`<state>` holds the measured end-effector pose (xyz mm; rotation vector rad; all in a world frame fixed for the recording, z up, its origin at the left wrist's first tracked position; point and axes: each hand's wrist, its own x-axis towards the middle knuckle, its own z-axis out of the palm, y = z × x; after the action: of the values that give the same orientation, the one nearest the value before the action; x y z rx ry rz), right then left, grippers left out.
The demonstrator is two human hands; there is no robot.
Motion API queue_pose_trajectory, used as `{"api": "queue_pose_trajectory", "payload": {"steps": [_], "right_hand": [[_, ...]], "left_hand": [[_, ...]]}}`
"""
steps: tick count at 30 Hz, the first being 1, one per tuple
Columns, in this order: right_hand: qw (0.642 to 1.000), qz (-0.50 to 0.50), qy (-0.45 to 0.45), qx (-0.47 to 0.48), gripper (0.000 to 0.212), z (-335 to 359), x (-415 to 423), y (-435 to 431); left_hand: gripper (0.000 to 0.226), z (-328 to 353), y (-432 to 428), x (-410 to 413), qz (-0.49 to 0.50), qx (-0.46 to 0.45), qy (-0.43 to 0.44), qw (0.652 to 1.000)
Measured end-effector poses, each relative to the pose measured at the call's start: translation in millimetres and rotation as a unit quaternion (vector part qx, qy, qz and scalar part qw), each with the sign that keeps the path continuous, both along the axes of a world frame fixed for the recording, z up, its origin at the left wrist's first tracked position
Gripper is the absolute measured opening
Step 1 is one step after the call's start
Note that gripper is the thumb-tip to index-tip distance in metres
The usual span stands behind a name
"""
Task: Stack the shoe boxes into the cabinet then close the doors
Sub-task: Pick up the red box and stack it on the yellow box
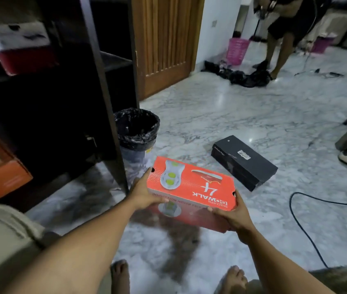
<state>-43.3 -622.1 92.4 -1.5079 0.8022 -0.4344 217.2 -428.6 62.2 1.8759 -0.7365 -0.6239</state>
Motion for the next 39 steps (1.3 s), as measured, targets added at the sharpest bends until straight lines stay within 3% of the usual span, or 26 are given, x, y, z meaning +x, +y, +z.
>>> {"api": "queue_pose_trajectory", "payload": {"steps": [3,11,16,18,22,28,31,34,37,39], "right_hand": [[0.998,0.048,0.018,0.023,0.083,-0.7,-2.4,30.7],[0.984,0.167,0.047,0.041,0.081,-3.5,36.5,113.1],[0.97,0.232,0.046,0.049,0.077,12.5,82.2,162.2],[0.965,0.255,0.043,0.049,0.079,24.5,103.7,185.7],[0.953,0.3,0.012,0.035,0.079,53.3,144.3,227.8],[0.932,0.355,-0.073,-0.003,0.137,126.7,224.8,266.1],[0.915,0.381,-0.127,-0.03,0.121,174.5,271.8,283.5],[0.899,0.394,-0.187,-0.045,0.107,231.0,301.1,304.2],[0.882,0.386,-0.265,-0.05,0.077,282.6,325.8,320.4],[0.874,0.37,-0.307,-0.067,0.074,312.7,341.7,329.4]], "left_hand": [[0.103,-11.4,62.3,-21.9,0.049,-0.019,0.011,0.999],[0.086,-15.8,195.8,-59.0,0.197,0.01,0.042,0.98],[0.087,-0.8,258.4,-46.6,0.276,0.037,0.047,0.959],[0.099,20.9,284.8,-42.4,0.302,0.058,0.028,0.951],[0.094,67.3,340.8,-21.6,0.351,0.077,-0.03,0.933],[0.098,170.7,388.9,9.4,0.417,0.039,-0.129,0.899],[0.088,224.0,408.6,20.7,0.447,0.028,-0.19,0.874],[0.092,280.9,425.2,31.1,0.487,0.005,-0.251,0.837],[0.089,330.1,437.2,40.1,0.506,-0.026,-0.302,0.808],[0.086,362.4,440.3,47.0,0.52,-0.034,-0.328,0.788]]}}
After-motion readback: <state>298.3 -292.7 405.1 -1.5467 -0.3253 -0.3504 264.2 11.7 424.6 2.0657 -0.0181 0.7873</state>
